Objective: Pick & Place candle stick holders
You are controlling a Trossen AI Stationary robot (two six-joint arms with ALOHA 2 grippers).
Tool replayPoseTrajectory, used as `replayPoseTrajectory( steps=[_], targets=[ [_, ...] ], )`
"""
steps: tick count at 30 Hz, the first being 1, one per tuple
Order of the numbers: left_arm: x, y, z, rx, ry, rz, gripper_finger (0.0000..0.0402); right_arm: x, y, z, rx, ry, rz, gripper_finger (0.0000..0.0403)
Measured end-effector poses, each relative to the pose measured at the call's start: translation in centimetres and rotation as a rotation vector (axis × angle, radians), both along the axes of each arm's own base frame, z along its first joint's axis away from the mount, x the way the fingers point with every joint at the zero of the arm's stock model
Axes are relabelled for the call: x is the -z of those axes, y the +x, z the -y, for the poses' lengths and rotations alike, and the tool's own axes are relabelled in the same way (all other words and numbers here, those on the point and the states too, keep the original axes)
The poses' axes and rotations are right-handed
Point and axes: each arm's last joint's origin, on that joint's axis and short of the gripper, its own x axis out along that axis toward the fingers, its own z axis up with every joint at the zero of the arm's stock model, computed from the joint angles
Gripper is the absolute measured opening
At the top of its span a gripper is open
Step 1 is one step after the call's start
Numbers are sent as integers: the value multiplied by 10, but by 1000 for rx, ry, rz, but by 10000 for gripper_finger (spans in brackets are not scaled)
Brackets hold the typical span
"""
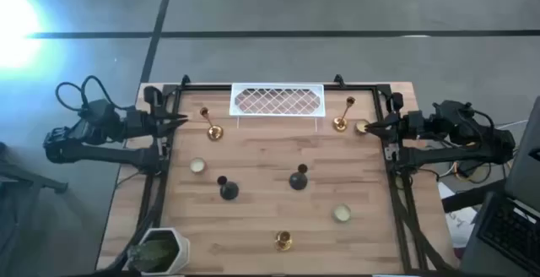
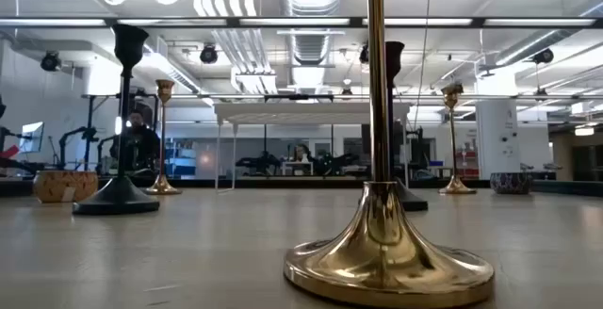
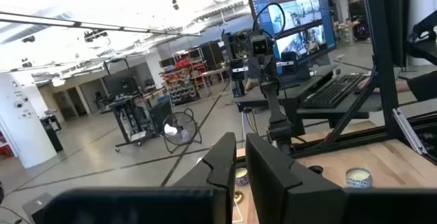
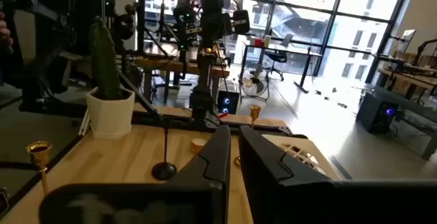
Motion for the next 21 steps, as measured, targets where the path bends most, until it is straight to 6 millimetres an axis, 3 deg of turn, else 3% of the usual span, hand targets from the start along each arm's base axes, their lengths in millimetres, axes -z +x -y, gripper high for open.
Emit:
replayPoseTrajectory(
  steps=[21],
  targets=[
    [0,0,0,0,-9,1,39,0,0,0,0,0,0,27]
  ],
)
